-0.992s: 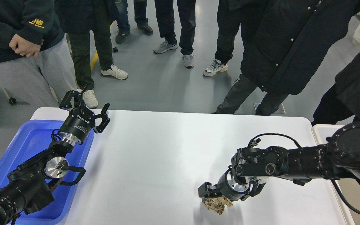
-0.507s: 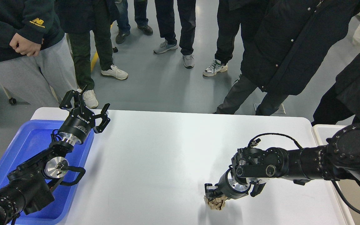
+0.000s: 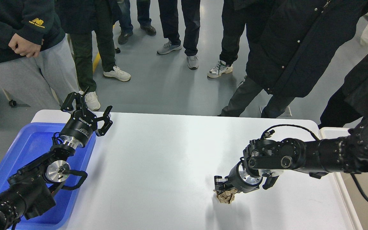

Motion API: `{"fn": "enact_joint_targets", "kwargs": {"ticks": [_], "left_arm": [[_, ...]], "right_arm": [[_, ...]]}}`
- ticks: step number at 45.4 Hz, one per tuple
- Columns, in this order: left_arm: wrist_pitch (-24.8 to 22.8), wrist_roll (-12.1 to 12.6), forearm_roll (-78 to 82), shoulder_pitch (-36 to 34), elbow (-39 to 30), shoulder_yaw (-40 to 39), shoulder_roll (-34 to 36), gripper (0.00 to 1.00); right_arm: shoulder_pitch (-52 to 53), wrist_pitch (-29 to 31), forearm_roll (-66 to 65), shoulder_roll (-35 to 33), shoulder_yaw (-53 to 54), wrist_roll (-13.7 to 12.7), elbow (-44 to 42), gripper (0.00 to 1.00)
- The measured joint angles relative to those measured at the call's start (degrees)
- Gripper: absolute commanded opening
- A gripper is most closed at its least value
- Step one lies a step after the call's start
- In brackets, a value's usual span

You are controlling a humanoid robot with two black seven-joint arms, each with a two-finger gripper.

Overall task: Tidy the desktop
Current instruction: 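Lift the wrapper and carry it toward the white bin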

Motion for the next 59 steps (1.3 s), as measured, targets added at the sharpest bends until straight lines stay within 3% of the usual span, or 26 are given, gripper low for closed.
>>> {"fn": "enact_joint_targets", "kwargs": {"ticks": [34, 59], "left_arm": [[-0.08, 0.0, 0.0, 0.0, 0.0, 0.0, 0.0, 1.0], [-0.08, 0.0, 0.0, 0.0, 0.0, 0.0, 0.0, 1.0]], "right_arm": [[34.56, 5.42, 11.14, -13.61, -10.43, -0.76, 21.76, 0.0], [46.53, 8.21, 13.06, -18.94, -16.82, -1.02, 25.67, 0.0]]}}
